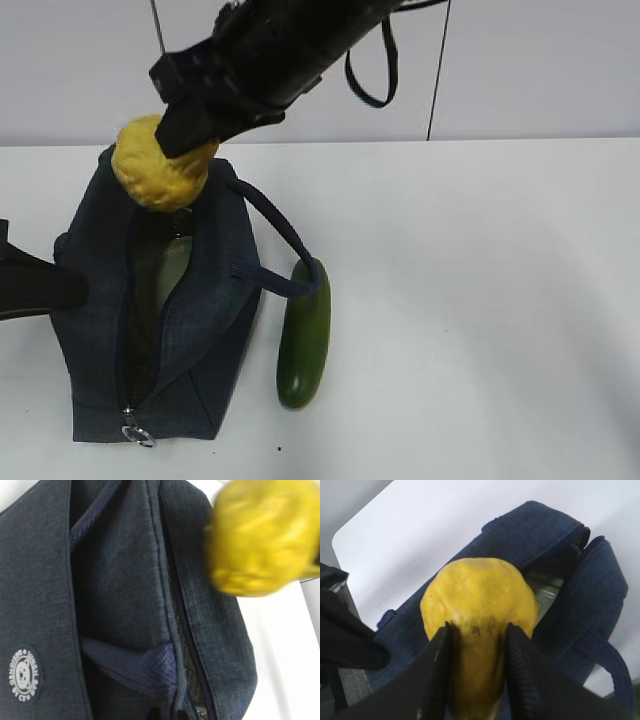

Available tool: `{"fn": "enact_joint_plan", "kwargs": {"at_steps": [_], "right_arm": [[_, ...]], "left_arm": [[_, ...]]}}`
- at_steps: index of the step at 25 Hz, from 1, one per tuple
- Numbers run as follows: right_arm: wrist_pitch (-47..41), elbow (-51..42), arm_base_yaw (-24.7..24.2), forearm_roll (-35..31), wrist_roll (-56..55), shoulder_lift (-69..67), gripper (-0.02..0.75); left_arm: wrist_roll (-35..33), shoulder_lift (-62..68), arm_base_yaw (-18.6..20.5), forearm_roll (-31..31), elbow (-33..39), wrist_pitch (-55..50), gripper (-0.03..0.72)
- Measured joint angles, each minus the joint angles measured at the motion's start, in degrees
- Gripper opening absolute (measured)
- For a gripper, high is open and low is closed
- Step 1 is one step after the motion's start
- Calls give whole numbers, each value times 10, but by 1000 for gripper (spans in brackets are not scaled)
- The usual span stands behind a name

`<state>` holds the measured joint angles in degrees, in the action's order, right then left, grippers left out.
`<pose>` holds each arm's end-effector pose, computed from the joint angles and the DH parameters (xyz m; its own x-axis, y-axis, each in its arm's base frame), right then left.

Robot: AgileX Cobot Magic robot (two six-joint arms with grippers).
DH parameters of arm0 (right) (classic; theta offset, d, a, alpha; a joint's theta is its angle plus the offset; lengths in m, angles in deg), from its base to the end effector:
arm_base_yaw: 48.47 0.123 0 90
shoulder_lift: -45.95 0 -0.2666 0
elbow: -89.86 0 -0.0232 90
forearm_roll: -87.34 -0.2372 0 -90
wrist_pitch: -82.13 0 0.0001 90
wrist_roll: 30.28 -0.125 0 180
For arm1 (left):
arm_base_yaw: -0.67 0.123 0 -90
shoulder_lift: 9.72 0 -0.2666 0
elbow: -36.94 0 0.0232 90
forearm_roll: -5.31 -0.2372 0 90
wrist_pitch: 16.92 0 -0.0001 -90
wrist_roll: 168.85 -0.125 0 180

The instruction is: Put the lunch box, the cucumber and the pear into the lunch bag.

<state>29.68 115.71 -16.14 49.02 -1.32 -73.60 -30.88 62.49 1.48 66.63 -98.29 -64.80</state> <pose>0.3394 0.2876 0.2802 -0.5978 -0.4366 -0.6723 -0.7717 0.5405 0.3351 0.1960 -0.0786 0.2122 -0.8642 -0.1280 -0.4866 0.2341 0.7538 -0.6140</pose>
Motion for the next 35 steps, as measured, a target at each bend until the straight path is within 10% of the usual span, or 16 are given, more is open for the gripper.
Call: {"fn": "enact_joint_plan", "kwargs": {"at_steps": [20, 35], "right_arm": [[44, 69, 0, -20, 30, -85, 430], [-180, 123, 0, 286, -140, -19, 375]], "left_arm": [[0, 0, 0, 0, 0, -4, -15], [0, 0, 0, 0, 0, -4, -15]]}}
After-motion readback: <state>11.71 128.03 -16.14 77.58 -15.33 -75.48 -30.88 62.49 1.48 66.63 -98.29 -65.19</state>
